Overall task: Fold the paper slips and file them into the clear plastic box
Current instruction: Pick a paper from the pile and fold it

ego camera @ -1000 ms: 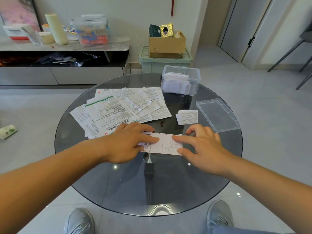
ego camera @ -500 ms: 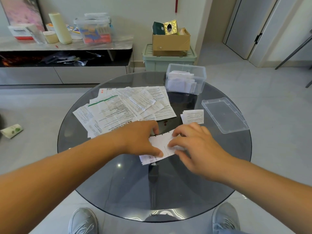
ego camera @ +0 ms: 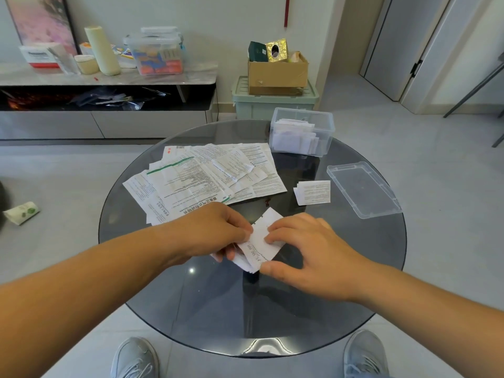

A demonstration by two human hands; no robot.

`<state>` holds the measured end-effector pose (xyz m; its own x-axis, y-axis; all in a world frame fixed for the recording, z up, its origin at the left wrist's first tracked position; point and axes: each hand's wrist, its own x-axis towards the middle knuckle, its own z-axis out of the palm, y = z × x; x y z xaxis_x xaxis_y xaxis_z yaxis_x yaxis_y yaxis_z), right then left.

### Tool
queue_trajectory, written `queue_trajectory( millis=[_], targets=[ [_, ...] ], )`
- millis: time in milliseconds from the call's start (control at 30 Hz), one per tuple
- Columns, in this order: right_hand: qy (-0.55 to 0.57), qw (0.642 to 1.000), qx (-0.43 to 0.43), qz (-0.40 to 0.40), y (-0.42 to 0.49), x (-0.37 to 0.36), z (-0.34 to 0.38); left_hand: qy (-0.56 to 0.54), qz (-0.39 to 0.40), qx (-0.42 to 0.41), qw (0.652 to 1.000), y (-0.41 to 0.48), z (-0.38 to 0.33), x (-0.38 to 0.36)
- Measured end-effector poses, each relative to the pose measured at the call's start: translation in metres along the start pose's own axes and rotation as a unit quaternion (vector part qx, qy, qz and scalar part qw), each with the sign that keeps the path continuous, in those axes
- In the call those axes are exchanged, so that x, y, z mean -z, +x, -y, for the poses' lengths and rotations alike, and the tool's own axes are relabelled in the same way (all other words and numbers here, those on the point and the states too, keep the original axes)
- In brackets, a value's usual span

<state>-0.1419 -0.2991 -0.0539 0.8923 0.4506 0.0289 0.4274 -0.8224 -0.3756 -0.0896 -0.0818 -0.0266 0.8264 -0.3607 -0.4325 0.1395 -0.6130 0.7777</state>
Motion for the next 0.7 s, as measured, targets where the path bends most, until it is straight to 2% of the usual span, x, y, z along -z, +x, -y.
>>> queue_trajectory(
  millis=[100, 167, 267, 400, 533, 600, 667, 700],
  targets=[
    [0.023, 1.0, -0.004, 0.006, -0.001, 0.002, 0.003, -0.132, 0.026, 0.048, 0.99, -0.003, -0.003, -0.002],
    [0.038, 0.999, -0.013, 0.006, -0.003, 0.003, 0.003, -0.236, 0.044, 0.088, 0.967, -0.004, -0.006, -0.001],
    [0.038, 0.999, -0.025, 0.0, -0.004, 0.003, 0.004, -0.309, 0.079, 0.122, 0.94, -0.005, -0.009, 0.005],
    [-0.002, 1.0, -0.012, -0.01, -0.002, -0.004, 0.004, -0.297, 0.098, 0.135, 0.94, -0.005, -0.009, 0.008],
    [0.01, 0.999, -0.012, -0.052, 0.001, -0.007, 0.005, -0.334, 0.115, 0.137, 0.926, -0.006, -0.008, 0.008],
    [0.013, 0.998, -0.017, -0.061, 0.002, -0.007, 0.005, -0.301, 0.062, 0.093, 0.947, -0.003, -0.003, 0.008],
    [0.025, 0.997, -0.03, -0.064, 0.004, -0.007, 0.005, -0.19, -0.037, -0.008, 0.981, -0.001, 0.002, 0.006],
    [0.036, 0.996, -0.039, -0.067, 0.004, -0.007, 0.003, -0.13, -0.066, -0.062, 0.987, -0.001, 0.003, 0.006]
  ],
)
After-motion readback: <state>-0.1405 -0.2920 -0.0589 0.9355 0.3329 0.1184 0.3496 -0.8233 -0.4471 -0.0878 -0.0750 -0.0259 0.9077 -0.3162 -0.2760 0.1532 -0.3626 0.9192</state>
